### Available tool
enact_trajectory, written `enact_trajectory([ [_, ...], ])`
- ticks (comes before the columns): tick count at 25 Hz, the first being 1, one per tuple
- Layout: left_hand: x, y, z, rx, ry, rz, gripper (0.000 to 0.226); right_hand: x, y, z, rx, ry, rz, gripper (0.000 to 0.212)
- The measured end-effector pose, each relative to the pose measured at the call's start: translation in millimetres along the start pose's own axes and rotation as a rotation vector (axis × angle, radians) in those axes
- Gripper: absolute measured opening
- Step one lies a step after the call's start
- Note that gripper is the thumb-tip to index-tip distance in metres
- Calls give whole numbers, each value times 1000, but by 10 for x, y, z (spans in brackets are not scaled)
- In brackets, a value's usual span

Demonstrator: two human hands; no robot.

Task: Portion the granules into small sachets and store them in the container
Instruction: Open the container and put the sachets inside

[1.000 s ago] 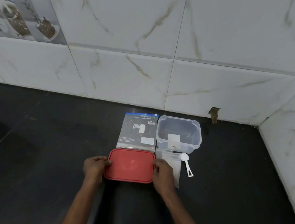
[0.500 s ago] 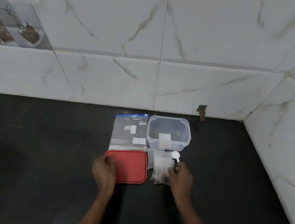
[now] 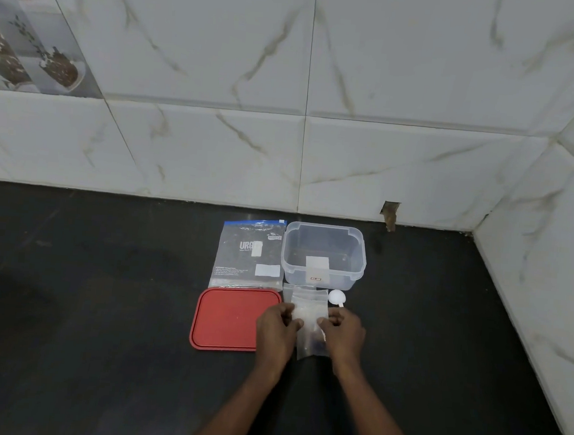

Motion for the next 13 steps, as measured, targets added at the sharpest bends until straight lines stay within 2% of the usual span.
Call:
enact_trajectory([
  [4,75,-18,-69,107,-46,-7,55,74,56,-6,-92,83,9,16],
  [8,-29,37,-64,148,-133,99,92,134,156,30,-184,216,250,13],
  [10,-75,55,-131,228,-157,186,86,128,219,86,-236,237,323,5],
  [13,-134,41,-237,405,-132,204,48,112,295,206,-318,249,303,5],
])
Point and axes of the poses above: each hand's wrist, its own x-axis away from the middle knuckle, its own y-axis out of the back of the hand, z = x × y, the point moved 5 cm from there along -x, towards the middle knuckle, and after that the axes turned 11 degrees about -y, right-handed, at the moved point
